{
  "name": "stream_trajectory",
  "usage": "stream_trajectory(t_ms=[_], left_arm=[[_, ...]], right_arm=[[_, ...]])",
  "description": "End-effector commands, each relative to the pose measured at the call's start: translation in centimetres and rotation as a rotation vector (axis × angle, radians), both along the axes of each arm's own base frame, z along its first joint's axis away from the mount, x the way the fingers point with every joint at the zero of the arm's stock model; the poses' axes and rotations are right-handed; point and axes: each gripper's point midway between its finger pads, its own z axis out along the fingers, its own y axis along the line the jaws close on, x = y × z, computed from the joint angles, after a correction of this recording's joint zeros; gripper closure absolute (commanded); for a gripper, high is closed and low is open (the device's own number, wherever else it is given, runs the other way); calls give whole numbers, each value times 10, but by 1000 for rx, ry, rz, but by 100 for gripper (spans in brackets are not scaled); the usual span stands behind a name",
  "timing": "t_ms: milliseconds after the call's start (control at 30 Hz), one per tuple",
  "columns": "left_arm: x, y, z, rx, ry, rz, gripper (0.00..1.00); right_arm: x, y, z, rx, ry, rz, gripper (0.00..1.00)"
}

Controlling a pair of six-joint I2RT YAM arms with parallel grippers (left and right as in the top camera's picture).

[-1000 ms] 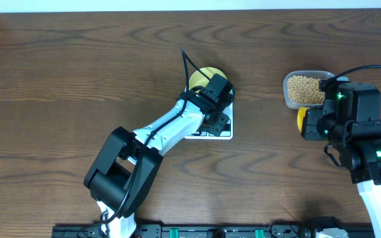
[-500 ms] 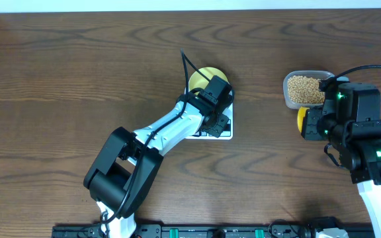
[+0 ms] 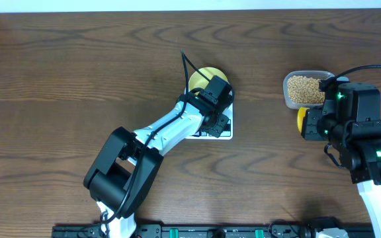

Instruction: Scoop item into bowl and weigh 50g on scale

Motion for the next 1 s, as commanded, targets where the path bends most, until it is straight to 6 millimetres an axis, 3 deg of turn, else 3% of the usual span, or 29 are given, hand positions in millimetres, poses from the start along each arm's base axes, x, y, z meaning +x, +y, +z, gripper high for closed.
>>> stream_trajectory(t_ms=[0,300,967], left_arm=[[-11,7,-14,33,38,-16,93],[-14,19,-20,89,36,-3,93],[-10,17,-19,80,23,-3,93]], right_arm=[[1,-1,5,-3,-12,3,99],[1,-1,5,-3,-12,3,99],[1,-1,5,-3,-12,3,99]])
